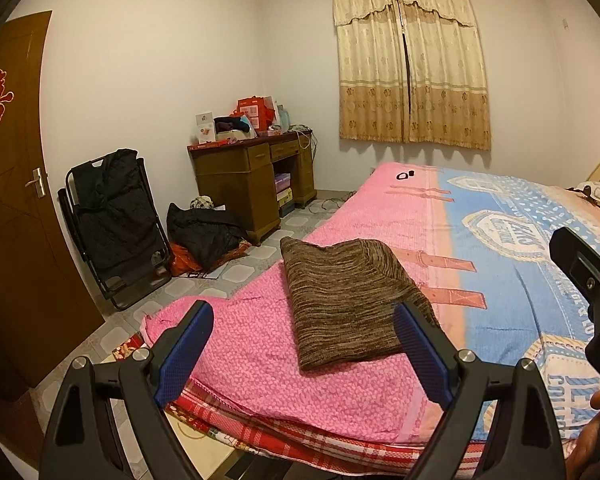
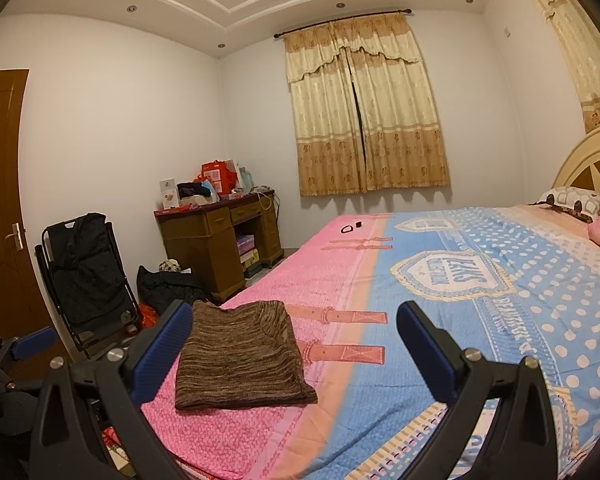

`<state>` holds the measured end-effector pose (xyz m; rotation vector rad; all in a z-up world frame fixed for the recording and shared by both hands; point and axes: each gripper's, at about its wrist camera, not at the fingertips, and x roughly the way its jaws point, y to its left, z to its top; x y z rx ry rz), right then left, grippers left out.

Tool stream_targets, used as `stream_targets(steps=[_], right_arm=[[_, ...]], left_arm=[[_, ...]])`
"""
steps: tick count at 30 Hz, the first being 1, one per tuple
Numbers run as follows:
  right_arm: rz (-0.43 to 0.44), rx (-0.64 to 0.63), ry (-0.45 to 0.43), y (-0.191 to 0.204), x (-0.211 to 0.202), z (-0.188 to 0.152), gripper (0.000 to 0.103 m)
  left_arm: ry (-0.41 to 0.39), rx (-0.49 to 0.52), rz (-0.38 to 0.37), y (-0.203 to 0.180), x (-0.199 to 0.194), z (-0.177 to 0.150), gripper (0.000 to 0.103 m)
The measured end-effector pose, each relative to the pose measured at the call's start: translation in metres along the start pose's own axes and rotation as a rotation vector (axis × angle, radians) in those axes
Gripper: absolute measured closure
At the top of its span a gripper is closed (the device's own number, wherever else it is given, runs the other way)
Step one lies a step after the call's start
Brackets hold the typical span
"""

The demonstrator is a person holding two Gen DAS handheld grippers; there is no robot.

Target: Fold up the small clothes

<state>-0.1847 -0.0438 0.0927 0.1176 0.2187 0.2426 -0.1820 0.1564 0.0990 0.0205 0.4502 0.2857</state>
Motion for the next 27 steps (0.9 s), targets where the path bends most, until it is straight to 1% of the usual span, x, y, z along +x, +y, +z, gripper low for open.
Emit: stream_targets(steps=[18, 24, 27], right_arm=[[0.001, 0.002, 0.004, -0.0008, 0.0001, -0.0016, 0.0], [0.003, 0.003, 0.005, -0.0014, 0.0, -0.0016, 0.0], [0.002, 0.002, 0.005, -0.0012, 0.0002, -0.0016, 0.0]], left_arm=[[0.006, 0.003, 0.004, -0.0032, 0.0004, -0.0012, 0.011], [-0.036, 0.022, 0.039, -0.0054, -0.0005, -0.0018, 0.011], [-0.049, 0.034, 0.041, -0.007, -0.001, -0.0004, 0.011]])
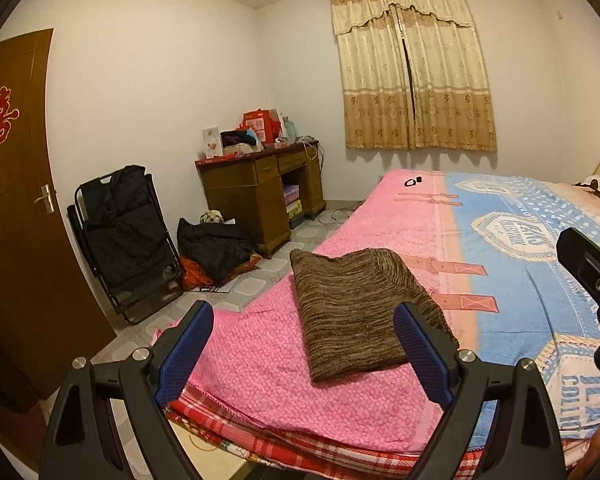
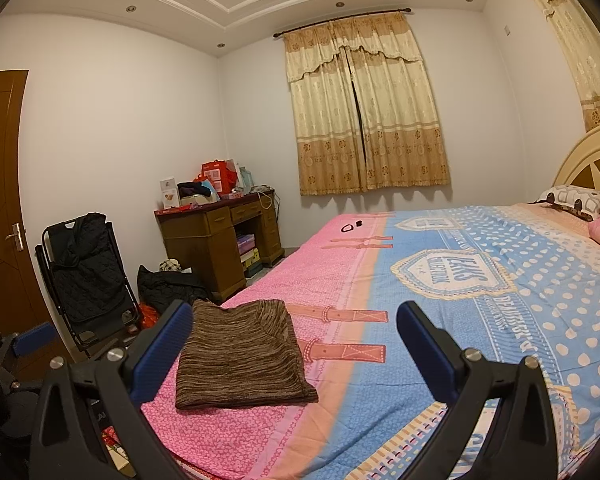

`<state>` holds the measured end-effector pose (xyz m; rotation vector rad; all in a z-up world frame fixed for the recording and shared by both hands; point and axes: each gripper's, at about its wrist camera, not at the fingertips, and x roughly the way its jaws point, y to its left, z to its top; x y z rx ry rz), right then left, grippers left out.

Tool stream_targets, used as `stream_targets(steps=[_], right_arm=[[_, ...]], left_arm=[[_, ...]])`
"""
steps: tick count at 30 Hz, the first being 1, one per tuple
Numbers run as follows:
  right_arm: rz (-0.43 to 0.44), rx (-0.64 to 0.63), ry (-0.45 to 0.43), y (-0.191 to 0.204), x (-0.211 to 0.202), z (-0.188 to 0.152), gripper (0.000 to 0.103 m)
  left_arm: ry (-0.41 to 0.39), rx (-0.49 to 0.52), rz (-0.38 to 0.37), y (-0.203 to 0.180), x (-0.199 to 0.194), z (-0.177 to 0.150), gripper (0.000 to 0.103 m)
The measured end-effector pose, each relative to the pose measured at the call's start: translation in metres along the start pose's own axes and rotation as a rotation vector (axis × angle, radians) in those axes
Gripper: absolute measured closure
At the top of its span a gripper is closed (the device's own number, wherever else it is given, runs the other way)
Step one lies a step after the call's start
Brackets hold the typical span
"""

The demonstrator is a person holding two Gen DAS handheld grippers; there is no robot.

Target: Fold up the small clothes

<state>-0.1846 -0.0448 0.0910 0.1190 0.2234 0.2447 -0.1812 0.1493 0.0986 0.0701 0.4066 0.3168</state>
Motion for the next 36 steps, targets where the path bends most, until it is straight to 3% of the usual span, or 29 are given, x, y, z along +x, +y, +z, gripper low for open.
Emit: stream_targets(steps=[21, 27, 36], right_arm=[[-0.022, 0.049, -0.008, -0.012, 0.005, 0.003, 0.0], [-0.049, 0.067, -0.027, -0.022, 0.002, 0.004, 0.0], [-0.053, 0.105, -0.003, -0.031, 0.008, 0.004, 0.0]], left_arm=[[0.024, -0.012, -0.051, -0.01, 0.021, 0.02, 0.011], [0.049, -0.061, -0.12, -0.009, 0.033, 0.026, 0.011], [0.049, -0.049, -0.091, -0.008, 0.035, 0.023, 0.011]])
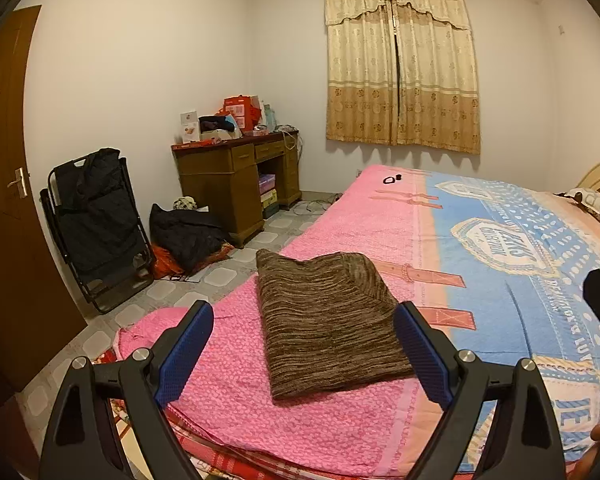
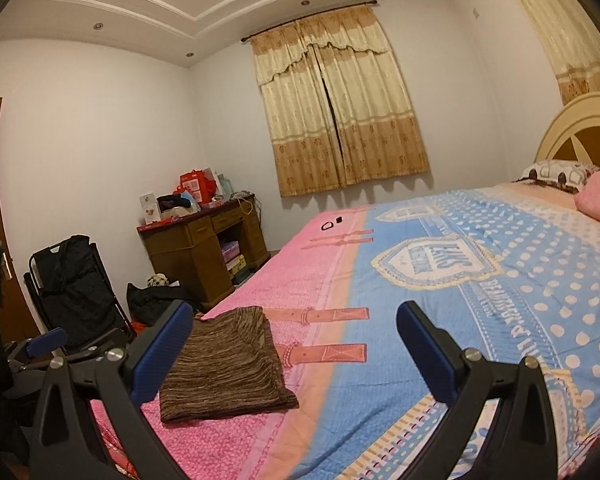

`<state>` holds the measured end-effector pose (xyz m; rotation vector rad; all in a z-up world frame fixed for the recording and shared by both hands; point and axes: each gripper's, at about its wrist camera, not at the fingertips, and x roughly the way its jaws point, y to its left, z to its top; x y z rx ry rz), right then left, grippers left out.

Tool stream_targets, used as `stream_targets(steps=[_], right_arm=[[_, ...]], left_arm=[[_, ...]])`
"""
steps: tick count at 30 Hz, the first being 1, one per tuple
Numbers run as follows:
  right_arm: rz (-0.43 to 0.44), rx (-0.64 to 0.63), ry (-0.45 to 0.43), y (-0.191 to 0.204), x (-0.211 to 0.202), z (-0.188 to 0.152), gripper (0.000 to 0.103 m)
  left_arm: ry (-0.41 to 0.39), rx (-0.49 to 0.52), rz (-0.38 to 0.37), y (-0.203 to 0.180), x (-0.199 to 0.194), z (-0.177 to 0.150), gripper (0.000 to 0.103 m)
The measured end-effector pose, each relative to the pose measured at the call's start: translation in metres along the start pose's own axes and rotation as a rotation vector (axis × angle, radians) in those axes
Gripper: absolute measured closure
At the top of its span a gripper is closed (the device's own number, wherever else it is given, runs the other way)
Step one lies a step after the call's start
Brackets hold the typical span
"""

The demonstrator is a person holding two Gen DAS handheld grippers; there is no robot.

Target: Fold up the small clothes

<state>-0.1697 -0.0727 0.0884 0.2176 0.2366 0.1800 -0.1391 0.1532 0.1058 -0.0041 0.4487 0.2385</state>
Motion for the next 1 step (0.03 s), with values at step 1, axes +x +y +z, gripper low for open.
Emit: stream_targets(steps=[1], right_arm=[[-0.004, 0.004, 0.001, -0.0007, 0.0002, 0.0001, 0.0]], left_arm=[[0.002, -0.003, 0.008, 0.0008, 0.0001, 0.0, 0.011]])
